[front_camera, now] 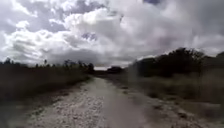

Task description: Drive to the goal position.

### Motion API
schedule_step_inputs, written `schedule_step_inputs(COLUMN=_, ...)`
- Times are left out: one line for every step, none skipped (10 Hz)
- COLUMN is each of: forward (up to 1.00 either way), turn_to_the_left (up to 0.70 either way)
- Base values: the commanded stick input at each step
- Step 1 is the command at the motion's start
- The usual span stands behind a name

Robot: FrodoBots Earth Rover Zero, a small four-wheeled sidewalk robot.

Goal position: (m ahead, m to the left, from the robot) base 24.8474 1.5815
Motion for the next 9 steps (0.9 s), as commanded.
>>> schedule_step_inputs(forward=0.69, turn_to_the_left=0.01)
schedule_step_inputs(forward=0.69, turn_to_the_left=0.01)
schedule_step_inputs(forward=0.69, turn_to_the_left=0.01)
schedule_step_inputs(forward=0.69, turn_to_the_left=0.01)
schedule_step_inputs(forward=0.69, turn_to_the_left=0.01)
schedule_step_inputs(forward=0.69, turn_to_the_left=0.02)
schedule_step_inputs(forward=0.69, turn_to_the_left=0.14)
schedule_step_inputs(forward=0.69, turn_to_the_left=0.13)
schedule_step_inputs(forward=0.69, turn_to_the_left=0.01)
